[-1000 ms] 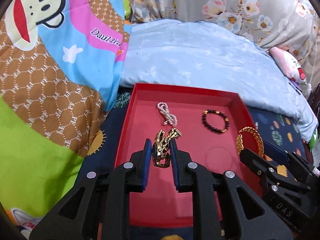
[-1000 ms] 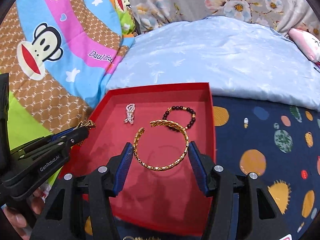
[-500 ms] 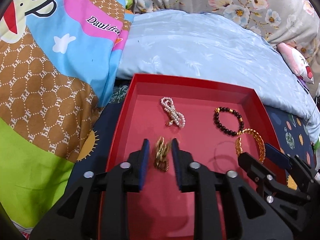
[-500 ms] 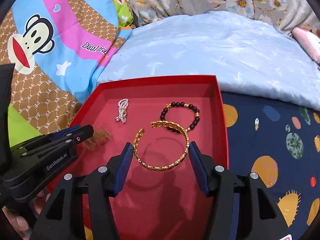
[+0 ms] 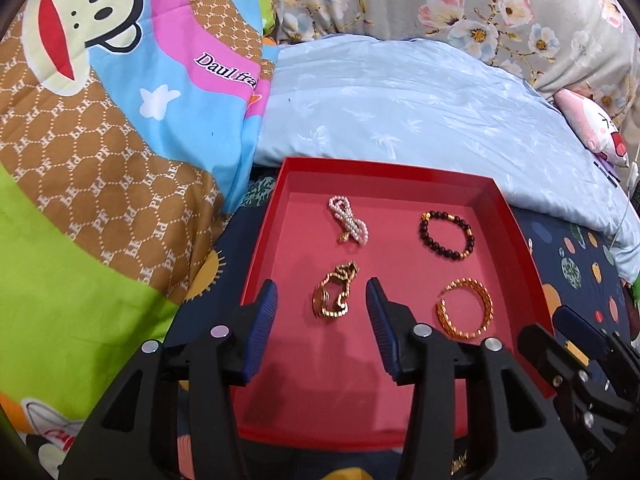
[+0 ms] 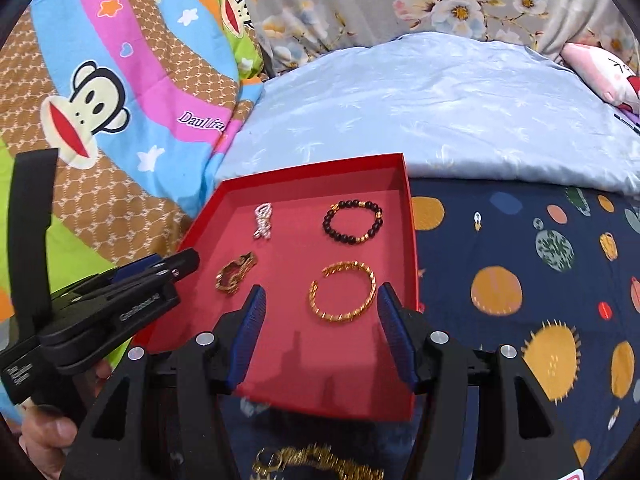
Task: Organize jewelry
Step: 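Withdraw both grippers from the tray toward the jewelry on the sheet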
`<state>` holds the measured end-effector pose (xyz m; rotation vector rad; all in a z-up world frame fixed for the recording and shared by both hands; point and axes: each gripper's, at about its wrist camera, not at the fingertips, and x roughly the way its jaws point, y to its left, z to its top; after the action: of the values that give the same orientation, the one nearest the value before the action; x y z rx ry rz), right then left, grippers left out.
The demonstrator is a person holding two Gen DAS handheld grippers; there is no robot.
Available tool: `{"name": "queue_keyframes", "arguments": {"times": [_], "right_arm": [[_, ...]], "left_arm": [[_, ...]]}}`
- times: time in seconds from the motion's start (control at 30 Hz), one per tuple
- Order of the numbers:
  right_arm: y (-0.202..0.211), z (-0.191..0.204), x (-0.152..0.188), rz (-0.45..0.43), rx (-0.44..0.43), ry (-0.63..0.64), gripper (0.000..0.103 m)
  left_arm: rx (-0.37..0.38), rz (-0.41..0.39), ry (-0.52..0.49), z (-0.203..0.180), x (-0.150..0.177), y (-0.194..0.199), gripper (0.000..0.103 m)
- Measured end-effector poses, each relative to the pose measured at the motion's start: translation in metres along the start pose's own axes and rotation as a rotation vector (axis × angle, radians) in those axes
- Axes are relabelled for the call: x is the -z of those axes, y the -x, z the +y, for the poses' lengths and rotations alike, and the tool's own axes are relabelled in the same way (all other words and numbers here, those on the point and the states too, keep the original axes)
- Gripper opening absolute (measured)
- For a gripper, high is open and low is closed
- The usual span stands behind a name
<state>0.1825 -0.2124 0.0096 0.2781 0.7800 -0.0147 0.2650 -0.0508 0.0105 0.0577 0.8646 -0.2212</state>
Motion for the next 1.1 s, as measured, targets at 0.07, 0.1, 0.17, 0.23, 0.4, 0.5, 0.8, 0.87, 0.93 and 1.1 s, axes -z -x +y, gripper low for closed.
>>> {"name": "queue_keyframes", "arguments": {"times": [0.07, 0.1, 0.17, 0.23, 0.4, 0.5, 0.8, 0.87, 0.93, 1.1], "right_arm": [[0.010, 0.003, 0.006, -0.002, 0.001, 0.004, 0.057], [0.016, 0.005, 0.010, -0.004, -0.001, 0.005, 0.057], [0.026, 0.007, 0.017, -0.005, -0.004, 0.003, 0.057], [0.034, 0.008, 0.025, -0.006, -0.007, -0.002, 0.057], [0.053, 0.011, 0.052, 0.017, -0.023, -0.021, 0.057], [0.062, 0.009, 0.070, 0.034, -0.027, -0.028, 0.057], [0.079, -0.001, 0.124, 0.096, 0.023, -0.003, 0.057], [0.081, -0.004, 0.133, 0.108, 0.027, -0.003, 0.057], [0.082, -0.006, 0.141, 0.119, 0.017, -0.016, 0.057], [0.081, -0.005, 0.151, 0.137, 0.010, -0.011, 0.057]], "left_arm": [[-0.001, 0.000, 0.000, -0.001, 0.004, 0.008, 0.044], [0.001, -0.002, 0.000, -0.001, 0.007, 0.013, 0.044], [-0.002, -0.008, -0.002, -0.001, 0.012, 0.020, 0.045], [-0.009, -0.013, -0.007, -0.001, 0.019, 0.029, 0.048], [0.001, 0.000, -0.003, 0.004, 0.042, 0.047, 0.051], [0.000, 0.008, -0.004, 0.007, 0.060, 0.057, 0.051], [0.002, 0.076, 0.034, 0.025, 0.118, 0.073, 0.051], [0.002, 0.097, 0.045, 0.032, 0.131, 0.074, 0.051], [-0.003, 0.116, 0.048, 0.039, 0.143, 0.074, 0.051], [-0.001, 0.151, 0.068, 0.056, 0.163, 0.073, 0.051]]}}
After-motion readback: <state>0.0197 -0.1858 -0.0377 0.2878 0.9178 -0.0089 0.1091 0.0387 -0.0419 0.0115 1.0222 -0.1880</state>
